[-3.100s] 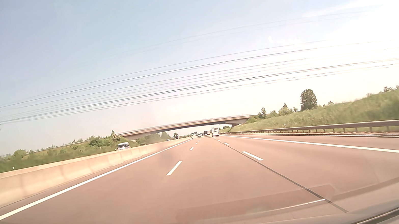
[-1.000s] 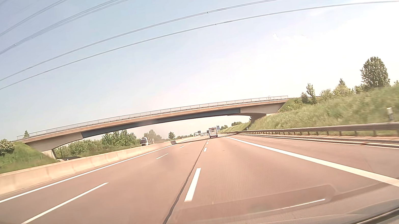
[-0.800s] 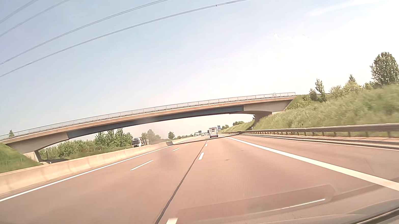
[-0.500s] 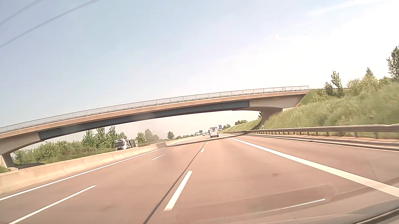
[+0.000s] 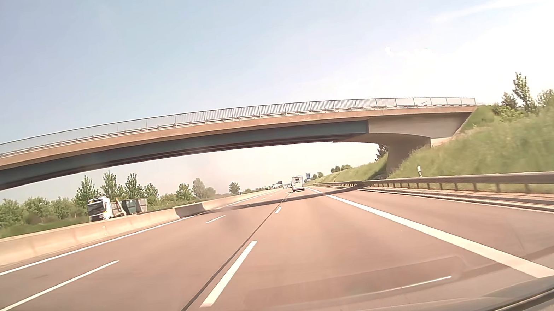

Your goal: Follow the waypoints while adhering to traffic rules and regulations

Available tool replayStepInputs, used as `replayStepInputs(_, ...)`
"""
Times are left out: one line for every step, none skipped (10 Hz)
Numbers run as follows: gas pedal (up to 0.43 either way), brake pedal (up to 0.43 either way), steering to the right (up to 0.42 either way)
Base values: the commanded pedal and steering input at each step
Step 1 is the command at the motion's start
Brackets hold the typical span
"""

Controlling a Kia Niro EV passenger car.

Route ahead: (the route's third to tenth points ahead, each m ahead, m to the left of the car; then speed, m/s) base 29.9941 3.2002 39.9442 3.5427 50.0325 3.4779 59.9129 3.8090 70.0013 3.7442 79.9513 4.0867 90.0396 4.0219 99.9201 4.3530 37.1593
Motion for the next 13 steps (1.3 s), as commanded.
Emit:
replayStepInputs(0.331,0.000,-0.005)
replayStepInputs(0.331,0.000,-0.004)
replayStepInputs(0.331,0.000,-0.004)
replayStepInputs(0.331,0.000,-0.004)
replayStepInputs(0.331,0.000,-0.004)
replayStepInputs(0.331,0.000,-0.004)
replayStepInputs(0.331,0.000,-0.004)
replayStepInputs(0.331,0.000,-0.004)
replayStepInputs(0.331,0.000,-0.004)
replayStepInputs(0.331,0.000,-0.004)
replayStepInputs(0.331,0.000,-0.004)
replayStepInputs(0.319,0.000,-0.004)
replayStepInputs(0.319,0.000,-0.004)
